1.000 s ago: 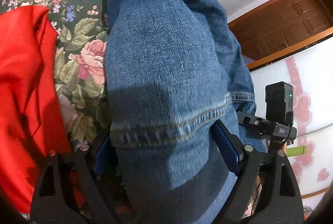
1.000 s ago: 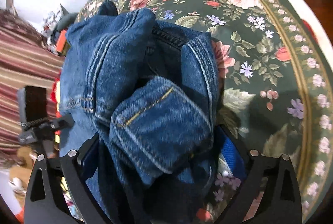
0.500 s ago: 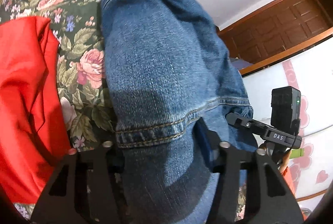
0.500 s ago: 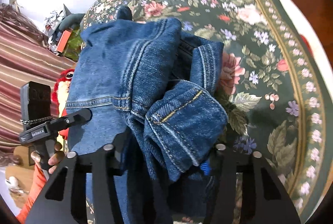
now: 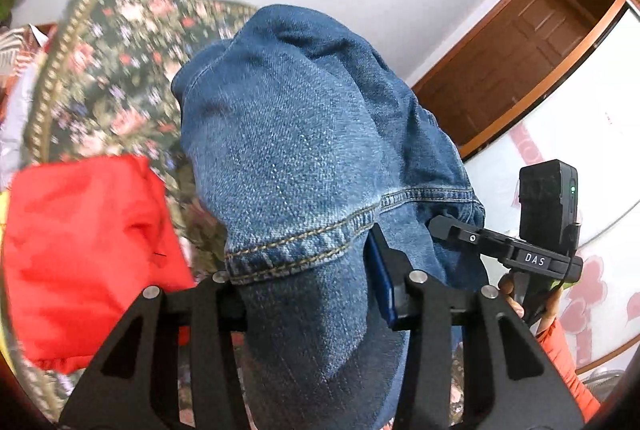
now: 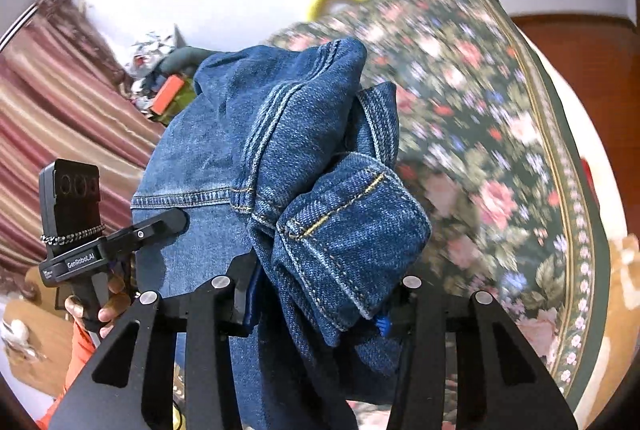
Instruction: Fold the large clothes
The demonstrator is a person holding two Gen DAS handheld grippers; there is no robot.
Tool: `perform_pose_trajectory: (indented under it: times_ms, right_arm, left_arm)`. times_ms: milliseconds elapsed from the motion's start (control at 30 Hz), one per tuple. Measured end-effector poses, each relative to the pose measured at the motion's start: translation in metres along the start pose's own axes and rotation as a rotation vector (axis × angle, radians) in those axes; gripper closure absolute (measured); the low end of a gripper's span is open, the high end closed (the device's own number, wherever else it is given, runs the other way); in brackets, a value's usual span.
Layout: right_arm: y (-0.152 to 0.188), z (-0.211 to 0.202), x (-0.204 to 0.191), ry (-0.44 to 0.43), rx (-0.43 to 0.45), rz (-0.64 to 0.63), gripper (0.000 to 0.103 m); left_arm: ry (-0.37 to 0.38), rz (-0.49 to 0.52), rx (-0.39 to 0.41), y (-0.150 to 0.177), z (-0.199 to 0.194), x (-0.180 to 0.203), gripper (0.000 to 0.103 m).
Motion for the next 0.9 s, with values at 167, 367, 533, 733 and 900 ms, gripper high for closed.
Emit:
perform_pose_trajectory:
  times_ms: [167,367,533,733,900]
  right_arm:
    - [-0.008,0.010,-0.051,-0.016,0.025,-0.076,0.064]
    - [-0.017,0.053,-0.093,-0.060,0.007,-0.108,0.064]
    - [-0.023,0.106,-0.116,-0.101,-0.043,-0.115,0.064]
    - [-0.012,0.167,-0.120,-0.113,-0.108,-0.069,0.064]
    - [0.010,0.208,-0.102,-0.111,-0.173,0.012,0.064]
  left_arm:
    - [-0.015,0.004,0.075,-0.015,-0.057,-0.018,0.058]
    - [-0.061,-0.030,0.120,-0.024,-0.104,-0.066,0.058]
    - [-0.104,-0.089,0.148,-0.028,-0.127,-0.120,0.058]
    - [-0.151,-0.160,0.120,-0.025,-0.119,-0.180,0.059]
    - [-0.194,-0.191,0.050,-0.017,-0.085,-0.221,0.059]
Point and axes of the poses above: each gripper's, at about its wrist camera, not at the fingertips, and z roughly the way its jaws point, x to its right, y to its underside, the point moved 5 cm from there along z, roughly the way its jaws point, and after that the axes turned 4 degrees about -z, right-handed, at the moved point
